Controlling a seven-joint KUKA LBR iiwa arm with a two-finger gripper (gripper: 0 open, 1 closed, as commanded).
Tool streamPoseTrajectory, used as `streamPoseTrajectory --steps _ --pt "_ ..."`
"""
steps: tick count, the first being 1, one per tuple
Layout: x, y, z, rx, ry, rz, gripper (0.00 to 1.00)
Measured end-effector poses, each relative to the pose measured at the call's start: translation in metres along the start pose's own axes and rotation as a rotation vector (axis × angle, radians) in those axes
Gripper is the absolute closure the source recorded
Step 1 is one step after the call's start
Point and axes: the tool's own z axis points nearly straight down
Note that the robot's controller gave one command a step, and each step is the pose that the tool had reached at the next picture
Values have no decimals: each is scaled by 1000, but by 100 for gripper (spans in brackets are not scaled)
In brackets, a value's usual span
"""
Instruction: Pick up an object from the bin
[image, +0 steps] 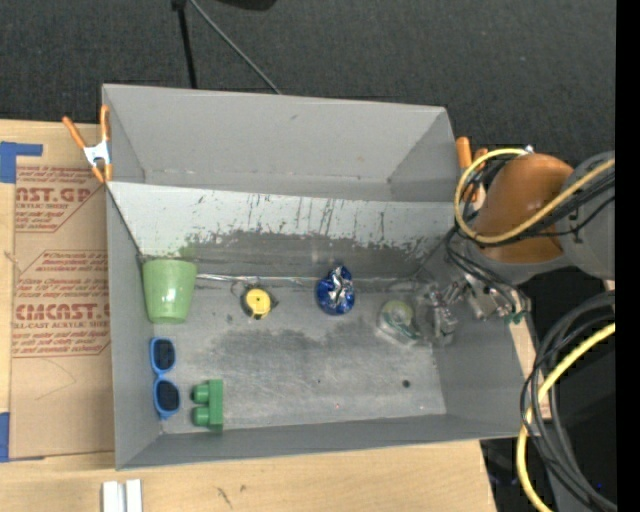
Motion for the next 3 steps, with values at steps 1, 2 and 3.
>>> streamPoseTrajectory --steps 1,2,3 --pt "0 0 0 0 0 0 0" --pt "-22 36 1 -3 -3 3 0" --pt "-20 34 2 -2 -2 5 100"
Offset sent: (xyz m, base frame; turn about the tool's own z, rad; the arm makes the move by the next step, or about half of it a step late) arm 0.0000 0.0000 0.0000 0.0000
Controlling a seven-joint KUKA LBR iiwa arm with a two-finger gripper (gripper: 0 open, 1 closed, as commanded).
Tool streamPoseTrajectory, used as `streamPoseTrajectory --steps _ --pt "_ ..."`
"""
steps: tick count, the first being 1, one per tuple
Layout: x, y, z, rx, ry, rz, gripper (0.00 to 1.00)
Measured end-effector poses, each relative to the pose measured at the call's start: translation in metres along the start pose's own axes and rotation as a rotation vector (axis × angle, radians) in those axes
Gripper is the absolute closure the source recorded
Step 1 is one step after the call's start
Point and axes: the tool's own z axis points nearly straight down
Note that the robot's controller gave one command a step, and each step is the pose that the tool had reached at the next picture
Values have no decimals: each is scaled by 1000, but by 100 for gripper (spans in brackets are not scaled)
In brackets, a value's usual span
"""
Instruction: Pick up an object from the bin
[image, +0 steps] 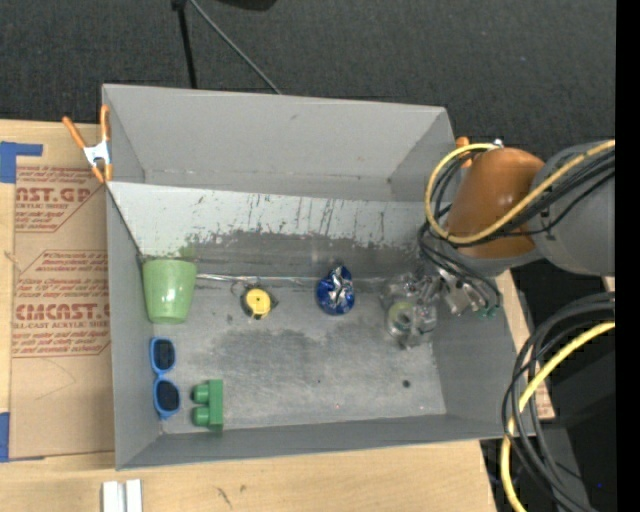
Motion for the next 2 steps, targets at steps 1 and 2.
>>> streamPoseTrajectory --steps 1,2 --pt "22 17 -127 5 -6 -56 100" --pt "38 -14 -232 7 -6 -243 100"
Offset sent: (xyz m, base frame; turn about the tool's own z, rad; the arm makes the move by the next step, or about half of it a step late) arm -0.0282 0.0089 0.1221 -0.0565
